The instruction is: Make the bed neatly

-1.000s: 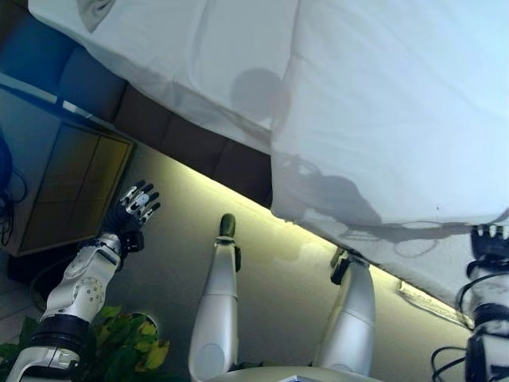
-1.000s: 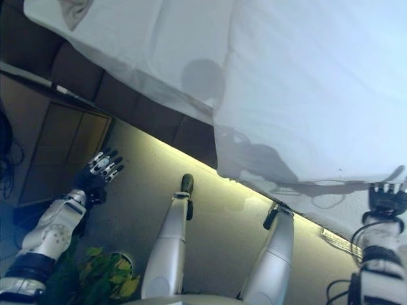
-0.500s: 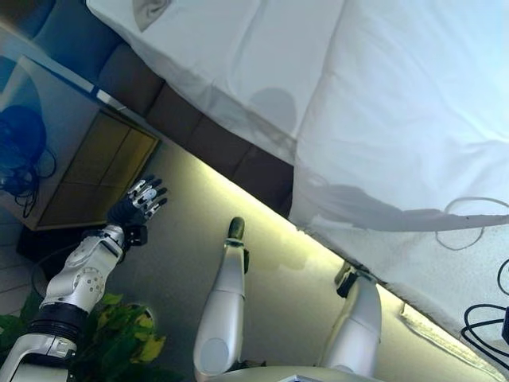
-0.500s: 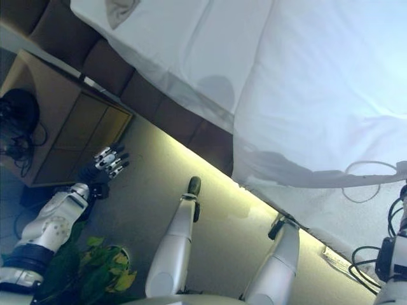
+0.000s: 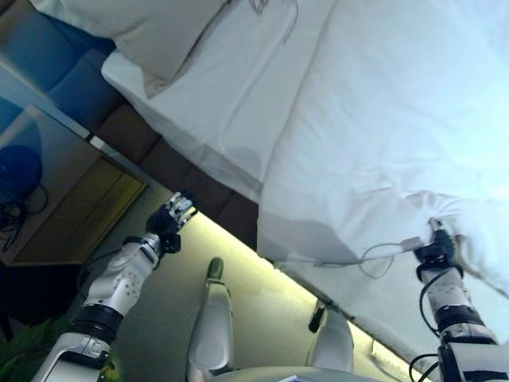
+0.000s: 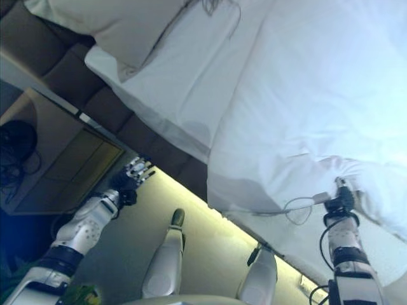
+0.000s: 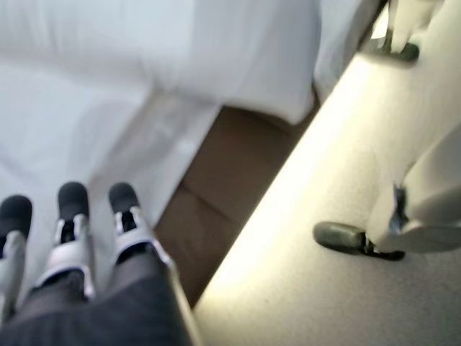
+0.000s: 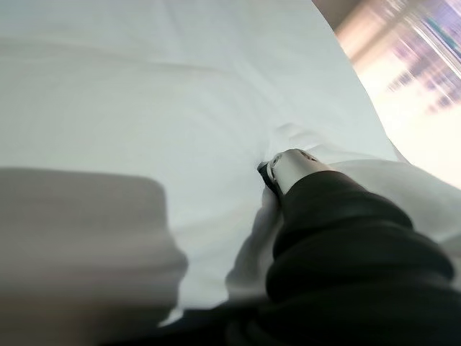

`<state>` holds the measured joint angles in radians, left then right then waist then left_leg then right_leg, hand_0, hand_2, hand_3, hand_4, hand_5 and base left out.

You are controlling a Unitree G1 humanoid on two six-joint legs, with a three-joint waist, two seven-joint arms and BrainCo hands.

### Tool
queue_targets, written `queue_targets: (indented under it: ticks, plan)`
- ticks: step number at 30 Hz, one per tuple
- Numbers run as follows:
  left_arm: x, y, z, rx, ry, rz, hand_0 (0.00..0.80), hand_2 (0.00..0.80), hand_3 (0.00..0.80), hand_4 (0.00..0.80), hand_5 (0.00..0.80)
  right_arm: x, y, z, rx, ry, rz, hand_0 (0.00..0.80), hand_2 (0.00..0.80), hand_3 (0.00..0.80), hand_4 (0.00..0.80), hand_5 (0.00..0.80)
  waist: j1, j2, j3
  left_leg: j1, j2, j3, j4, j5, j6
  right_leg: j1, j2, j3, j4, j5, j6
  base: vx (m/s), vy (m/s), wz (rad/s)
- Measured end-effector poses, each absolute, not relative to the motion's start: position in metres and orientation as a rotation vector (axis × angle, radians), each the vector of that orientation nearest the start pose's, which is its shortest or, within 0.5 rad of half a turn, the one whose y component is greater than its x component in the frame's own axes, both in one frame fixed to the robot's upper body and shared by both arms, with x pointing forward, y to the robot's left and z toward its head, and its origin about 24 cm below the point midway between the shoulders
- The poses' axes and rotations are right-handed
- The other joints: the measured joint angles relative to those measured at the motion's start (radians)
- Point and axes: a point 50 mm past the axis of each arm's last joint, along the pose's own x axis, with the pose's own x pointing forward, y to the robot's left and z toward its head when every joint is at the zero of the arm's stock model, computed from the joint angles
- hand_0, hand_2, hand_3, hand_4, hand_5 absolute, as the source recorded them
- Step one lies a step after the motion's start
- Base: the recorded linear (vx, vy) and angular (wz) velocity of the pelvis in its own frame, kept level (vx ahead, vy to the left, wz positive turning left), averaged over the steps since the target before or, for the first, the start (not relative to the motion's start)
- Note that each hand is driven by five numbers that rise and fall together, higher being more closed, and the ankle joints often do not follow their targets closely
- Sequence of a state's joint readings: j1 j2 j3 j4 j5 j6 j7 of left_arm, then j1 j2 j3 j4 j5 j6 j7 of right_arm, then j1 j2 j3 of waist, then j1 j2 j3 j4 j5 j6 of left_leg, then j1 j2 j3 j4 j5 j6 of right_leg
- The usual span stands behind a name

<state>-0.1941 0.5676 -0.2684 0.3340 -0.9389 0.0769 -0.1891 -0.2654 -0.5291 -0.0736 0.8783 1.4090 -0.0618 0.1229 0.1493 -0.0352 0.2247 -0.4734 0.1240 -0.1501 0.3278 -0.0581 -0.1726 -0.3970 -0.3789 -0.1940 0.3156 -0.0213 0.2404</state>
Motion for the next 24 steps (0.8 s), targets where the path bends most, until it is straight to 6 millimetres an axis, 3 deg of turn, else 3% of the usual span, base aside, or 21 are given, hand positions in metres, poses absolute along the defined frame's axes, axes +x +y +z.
queue_targets:
  ticks: [4,9,10,12,18,24]
  plan:
    - [0.274,0.195,0.01,-0.357,0.344,-0.282,0.0,0.0,0.0,0.0,0.0,0.249,-0.308,-0.034,0.876,0.24,-0.49,0.8,0.8,0.8,0.8,0.8,-0.001,-0.01,-0.029,0.108,0.002,0.016,-0.053,-0.001,0.0,0.14,0.01,-0.003,-0.12,0.031,0.007,0.207,0.105,-0.03]
    - [0.263,0.178,-0.007,-0.38,0.401,-0.3,0.0,0.0,0.0,0.0,0.0,0.235,-0.26,-0.061,0.86,0.384,-0.42,0.8,0.8,0.8,0.8,0.8,-0.021,-0.021,-0.111,0.231,0.011,0.045,-0.126,-0.003,-0.004,0.277,0.026,-0.002,-0.243,0.059,0.007,0.222,0.098,-0.09]
    - [0.258,0.168,-0.015,-0.398,0.445,-0.317,0.0,0.0,0.0,0.0,0.0,0.228,-0.243,-0.069,0.841,0.437,-0.385,0.8,0.8,0.8,0.8,0.8,-0.029,-0.019,-0.152,0.268,0.016,0.055,-0.153,-0.003,-0.004,0.308,0.03,-0.002,-0.266,0.059,0.006,0.146,0.055,-0.08]
    - [0.254,0.156,-0.021,-0.43,0.479,-0.324,0.0,0.0,0.0,0.0,0.0,0.224,-0.229,-0.074,0.819,0.483,-0.358,0.8,0.8,0.8,0.8,0.8,-0.033,-0.014,-0.177,0.308,0.022,0.065,-0.178,0.002,-0.013,0.34,0.036,-0.003,-0.283,0.059,0.008,0.118,0.04,-0.11]
    - [0.243,0.133,-0.035,-0.554,0.58,-0.295,0.0,0.0,0.0,0.0,0.0,0.229,-0.196,-0.068,0.782,0.525,-0.281,0.8,0.8,0.8,0.8,0.8,-0.06,-0.001,-0.196,0.386,0.042,0.071,-0.232,0.018,-0.03,0.394,0.054,-0.003,-0.3,0.059,0.008,0.061,0.023,-0.06]
    - [0.221,0.13,-0.054,-0.656,0.771,-0.252,0.0,0.0,0.0,0.0,0.0,0.233,-0.187,-0.058,0.731,0.528,-0.244,0.8,0.8,0.8,0.8,0.8,-0.055,0.009,-0.209,0.416,0.044,0.074,-0.25,0.024,-0.022,0.417,0.057,-0.003,-0.305,0.058,0.01,0.011,0.003,-0.01]
